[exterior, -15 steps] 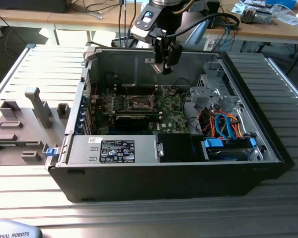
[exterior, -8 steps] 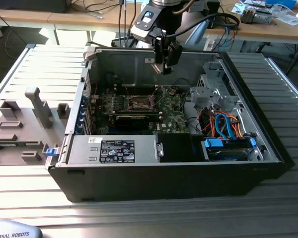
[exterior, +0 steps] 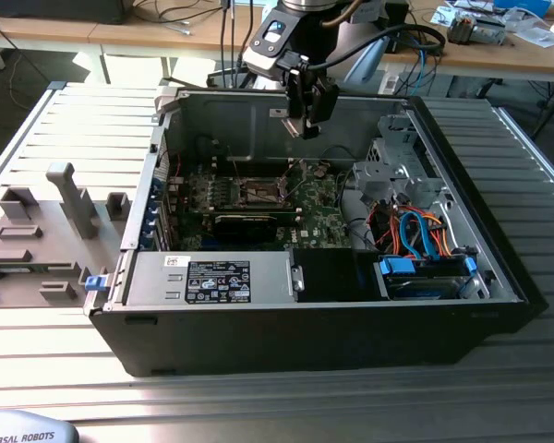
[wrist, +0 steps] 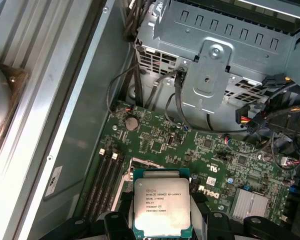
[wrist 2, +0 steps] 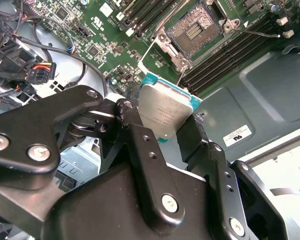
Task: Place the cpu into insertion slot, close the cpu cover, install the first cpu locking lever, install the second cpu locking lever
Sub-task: 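Place the cpu into insertion slot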
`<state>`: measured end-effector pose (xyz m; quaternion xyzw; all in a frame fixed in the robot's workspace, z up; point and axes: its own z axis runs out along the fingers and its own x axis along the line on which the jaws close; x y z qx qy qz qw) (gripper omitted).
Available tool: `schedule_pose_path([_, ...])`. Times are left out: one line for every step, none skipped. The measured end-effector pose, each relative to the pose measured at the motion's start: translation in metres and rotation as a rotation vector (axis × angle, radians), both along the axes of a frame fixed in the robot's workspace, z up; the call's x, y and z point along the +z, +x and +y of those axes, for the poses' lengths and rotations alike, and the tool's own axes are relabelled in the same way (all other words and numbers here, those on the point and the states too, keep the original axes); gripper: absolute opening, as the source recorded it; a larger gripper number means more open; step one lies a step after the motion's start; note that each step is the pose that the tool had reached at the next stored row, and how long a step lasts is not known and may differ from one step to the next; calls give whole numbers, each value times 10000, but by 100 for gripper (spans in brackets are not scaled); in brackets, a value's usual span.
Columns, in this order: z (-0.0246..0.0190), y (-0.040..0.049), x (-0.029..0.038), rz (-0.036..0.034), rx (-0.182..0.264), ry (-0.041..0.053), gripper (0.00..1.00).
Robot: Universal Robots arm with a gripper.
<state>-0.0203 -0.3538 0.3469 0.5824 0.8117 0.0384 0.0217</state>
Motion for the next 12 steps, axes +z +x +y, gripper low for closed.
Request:
schedule_pose_path([0, 0, 0, 0, -4, -1, 54])
schedule_pose_path([0, 0, 0, 1, -8, -1, 54])
schedule_pose_path([0, 0, 0, 0, -12, -2, 54])
schedule_pose_path([0, 0, -1, 0, -17, -2, 54])
schedule_pose_path([0, 0, -1, 0, -23, -2, 54])
schedule_pose_path([0, 0, -1, 0, -30, -2, 54])
schedule_pose_path([0, 0, -2, 0, -34, -2, 54])
schedule_pose_path([0, 0, -2, 0, -38, -2, 54])
schedule_pose_path([0, 0, -2, 0, -42, -3, 54])
schedule_pose_path([0, 0, -2, 0, -46, -3, 54])
schedule_pose_path([0, 0, -2, 0, -53, -3, 54])
schedule_pose_path([0, 0, -2, 0, -61, -4, 54])
